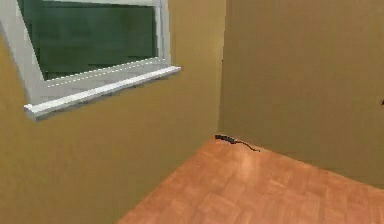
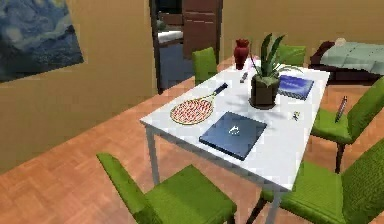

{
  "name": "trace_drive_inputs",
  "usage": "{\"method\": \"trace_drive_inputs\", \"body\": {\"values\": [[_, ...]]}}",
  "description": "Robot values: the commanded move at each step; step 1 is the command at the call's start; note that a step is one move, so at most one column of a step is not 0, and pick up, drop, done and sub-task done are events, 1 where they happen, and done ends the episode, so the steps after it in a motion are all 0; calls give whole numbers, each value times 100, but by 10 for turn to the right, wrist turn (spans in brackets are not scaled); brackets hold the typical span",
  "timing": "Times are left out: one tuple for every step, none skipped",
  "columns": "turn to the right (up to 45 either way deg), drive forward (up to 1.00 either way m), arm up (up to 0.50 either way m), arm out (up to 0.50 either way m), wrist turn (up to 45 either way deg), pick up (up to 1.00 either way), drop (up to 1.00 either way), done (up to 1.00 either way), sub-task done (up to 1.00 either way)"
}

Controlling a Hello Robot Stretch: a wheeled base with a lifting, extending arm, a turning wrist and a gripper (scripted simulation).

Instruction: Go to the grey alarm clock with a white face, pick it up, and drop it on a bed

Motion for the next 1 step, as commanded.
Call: {"method": "trace_drive_inputs", "body": {"values": [[120,0,0,0,0,0,0,0,0]]}}
